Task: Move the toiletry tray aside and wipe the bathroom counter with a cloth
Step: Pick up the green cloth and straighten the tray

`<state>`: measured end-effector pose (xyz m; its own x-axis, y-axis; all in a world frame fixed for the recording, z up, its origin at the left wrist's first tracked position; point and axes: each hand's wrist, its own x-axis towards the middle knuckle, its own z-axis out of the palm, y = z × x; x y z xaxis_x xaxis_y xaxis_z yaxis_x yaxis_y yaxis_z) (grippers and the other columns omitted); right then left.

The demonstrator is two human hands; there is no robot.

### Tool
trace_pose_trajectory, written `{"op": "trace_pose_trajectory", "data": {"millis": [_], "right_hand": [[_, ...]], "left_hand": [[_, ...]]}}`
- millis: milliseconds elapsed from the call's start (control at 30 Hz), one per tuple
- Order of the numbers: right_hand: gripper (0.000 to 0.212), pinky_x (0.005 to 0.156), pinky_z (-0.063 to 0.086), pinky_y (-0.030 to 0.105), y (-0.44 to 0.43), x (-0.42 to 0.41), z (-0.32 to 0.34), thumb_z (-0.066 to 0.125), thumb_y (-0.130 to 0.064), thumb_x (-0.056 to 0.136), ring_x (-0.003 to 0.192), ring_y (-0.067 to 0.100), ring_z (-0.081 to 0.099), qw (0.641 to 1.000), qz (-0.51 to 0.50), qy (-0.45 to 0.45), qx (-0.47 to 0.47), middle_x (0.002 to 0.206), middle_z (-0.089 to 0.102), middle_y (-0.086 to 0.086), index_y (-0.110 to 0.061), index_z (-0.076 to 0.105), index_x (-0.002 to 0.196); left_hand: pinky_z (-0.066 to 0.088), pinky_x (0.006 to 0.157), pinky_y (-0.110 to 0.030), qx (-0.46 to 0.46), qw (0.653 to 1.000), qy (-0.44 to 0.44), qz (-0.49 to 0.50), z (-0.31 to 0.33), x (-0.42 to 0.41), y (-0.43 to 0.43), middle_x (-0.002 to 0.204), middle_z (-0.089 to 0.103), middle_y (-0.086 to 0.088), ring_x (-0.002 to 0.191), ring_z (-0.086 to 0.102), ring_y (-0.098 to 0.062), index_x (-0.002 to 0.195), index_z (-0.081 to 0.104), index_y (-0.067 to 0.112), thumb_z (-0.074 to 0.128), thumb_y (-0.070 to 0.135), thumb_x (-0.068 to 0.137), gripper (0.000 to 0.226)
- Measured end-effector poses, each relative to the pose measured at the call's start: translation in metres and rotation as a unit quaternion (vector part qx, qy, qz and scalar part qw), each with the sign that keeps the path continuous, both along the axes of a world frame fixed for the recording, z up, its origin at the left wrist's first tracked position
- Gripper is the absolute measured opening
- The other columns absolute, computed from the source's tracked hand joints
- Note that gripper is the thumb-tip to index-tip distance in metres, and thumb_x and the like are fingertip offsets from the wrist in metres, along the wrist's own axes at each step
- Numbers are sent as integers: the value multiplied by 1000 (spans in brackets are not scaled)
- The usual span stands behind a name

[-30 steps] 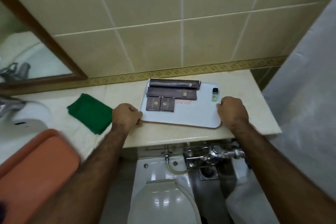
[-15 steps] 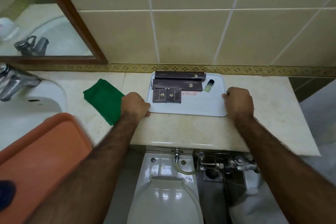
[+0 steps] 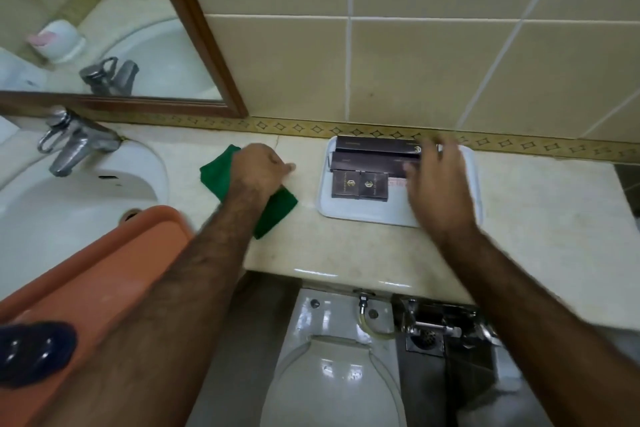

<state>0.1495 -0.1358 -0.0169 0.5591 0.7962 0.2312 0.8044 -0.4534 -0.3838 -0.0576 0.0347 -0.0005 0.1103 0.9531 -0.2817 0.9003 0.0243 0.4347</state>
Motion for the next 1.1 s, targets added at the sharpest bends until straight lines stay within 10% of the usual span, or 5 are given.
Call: {"op": "trace_pose_trajectory", "data": {"millis": [167, 433, 667, 833, 1100], "right_hand": [[31, 99, 52, 41, 54, -119, 10, 57, -20, 102, 113, 31, 64, 979, 182, 82, -32, 125, 67, 14, -5, 66, 128], [26, 93, 52, 38, 102, -180, -19, 56, -16, 103, 118, 32, 60, 967, 101, 52, -228, 127, 61, 16, -4, 63, 125], [25, 93, 56, 33, 113, -190, 12, 63, -18, 100, 107, 31, 70, 968, 27, 218, -119, 120, 71, 15, -5, 71, 120], [14, 62, 65, 30, 99, -210, 67, 70, -12, 95, 63, 14, 78, 894, 2, 447, -15, 100, 75, 7, -20, 67, 106], [23, 55, 61, 22, 49, -286, 58, 66, -4, 97, 61, 11, 77, 841, 73, 525, -112, 109, 73, 11, -24, 68, 109]], "left_hand": [[46, 108, -41, 92, 993, 68, 19, -8, -80, 44, 135, 63, -19, 125, 59, -35, 135, 61, 2, 70, 29, 95, 49], [49, 90, -36, 6, 991, 115, -72, -26, -114, 73, 122, 68, -18, 114, 64, -34, 123, 67, -1, 70, 34, 94, 45], [60, 78, -33, -15, 993, -113, 24, -14, -132, 83, 102, 76, -12, 96, 72, -26, 101, 76, 5, 79, 22, 76, 30], [66, 66, -42, 4, 953, -283, 111, 26, -166, 70, 92, 76, -9, 79, 76, -22, 76, 68, 16, 77, 9, 74, 11], [57, 77, -25, 52, 984, -134, 107, 29, -248, 13, 89, 75, 0, 83, 70, -17, 101, 80, 16, 76, 14, 76, 26]]}}
